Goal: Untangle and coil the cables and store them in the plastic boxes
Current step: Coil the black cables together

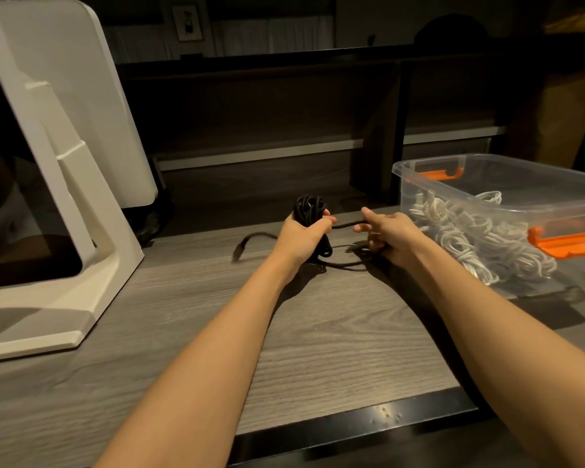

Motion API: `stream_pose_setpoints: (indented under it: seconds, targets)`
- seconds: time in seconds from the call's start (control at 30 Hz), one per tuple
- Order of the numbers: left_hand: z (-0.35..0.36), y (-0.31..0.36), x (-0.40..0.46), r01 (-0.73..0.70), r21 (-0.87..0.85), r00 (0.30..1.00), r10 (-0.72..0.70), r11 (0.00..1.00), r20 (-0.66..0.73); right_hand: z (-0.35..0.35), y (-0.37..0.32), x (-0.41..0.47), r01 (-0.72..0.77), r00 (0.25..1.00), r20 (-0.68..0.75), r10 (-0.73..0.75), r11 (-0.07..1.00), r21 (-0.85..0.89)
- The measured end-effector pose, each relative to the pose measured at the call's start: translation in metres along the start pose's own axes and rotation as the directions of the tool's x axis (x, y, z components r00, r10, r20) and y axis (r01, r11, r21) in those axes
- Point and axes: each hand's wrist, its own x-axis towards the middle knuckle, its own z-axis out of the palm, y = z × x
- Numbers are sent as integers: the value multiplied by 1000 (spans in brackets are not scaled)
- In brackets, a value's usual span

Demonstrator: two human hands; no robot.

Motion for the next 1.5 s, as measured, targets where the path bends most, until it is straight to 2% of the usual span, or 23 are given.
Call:
stream_pose_setpoints:
  seconds: [0.07,0.13,0.2,0.27,0.37,0.43,0.47,0.5,0.57,0.6,0.63,0.7,0.77,0.83,0.87,0.93,1.0,1.13,1.2,1.3,1.4,1.43,1.5]
  targets:
    - [2,1,-1,-55,204,997,44,978,61,-2,3,3,143,979,-87,-182,930,-338]
    - [7,4,-2,-89,367,991,46,926,125,-2,7,7,232,942,-59,-331,767,-599]
    - [9,9,-5,-86,470,989,16,879,149,0,8,10,223,929,3,-370,554,-802]
    - [8,14,-5,-37,507,989,-42,861,145,0,8,13,208,926,54,-374,385,-899]
    - [1,17,-3,74,474,983,-143,878,112,-1,6,11,247,918,132,-373,281,-927]
    - [-3,16,-3,144,423,976,-198,895,87,-2,8,11,300,921,185,-344,317,-900]
    - [-4,14,-3,171,390,975,-213,905,68,-3,9,11,311,931,186,-313,416,-855]
    - [-5,12,-2,197,352,973,-226,915,43,-4,8,10,290,951,163,-263,575,-765]
    - [-6,7,0,253,264,966,-259,931,-12,-6,3,5,161,984,133,-116,899,-408]
    - [-6,4,2,277,220,960,-276,935,-35,-6,0,1,74,985,165,-42,979,-191]
    - [-7,3,3,293,186,956,-288,938,-54,-7,-1,-1,-14,976,217,16,1000,-10]
    - [-7,1,3,311,146,950,-302,939,-82,-7,-3,-2,-122,953,292,78,983,138]
    - [-9,1,3,317,122,948,-309,941,-79,-7,-3,-2,-131,950,298,92,985,114]
    - [-12,3,3,319,72,948,-317,945,-41,-6,-1,-1,-49,974,220,55,998,-36]
    - [-13,4,2,323,32,946,-323,946,-6,-7,1,2,36,988,152,-4,978,-205]
    - [-14,8,0,335,-4,940,-334,942,68,-8,4,8,215,974,61,-218,801,-559]
    - [-14,9,-2,340,-11,935,-337,940,105,-8,7,12,311,924,81,-374,611,-728]
    - [-12,9,-3,314,-141,949,-311,939,40,-5,9,11,275,917,151,-370,309,-910]
    - [-11,10,-3,305,-157,952,-307,940,8,-3,8,9,298,907,203,-370,221,-929]
    - [-15,9,-2,315,-88,947,-319,945,-32,-4,6,8,357,882,247,-401,228,-906]
    - [-22,9,0,291,103,954,-280,951,-107,-9,4,8,415,878,325,-351,219,-883]
    - [-23,8,0,276,163,958,-258,947,-127,-12,3,9,455,874,368,-318,268,-849]
    - [-26,7,0,248,247,967,-222,937,-128,-15,-1,6,535,845,463,-268,453,-713]
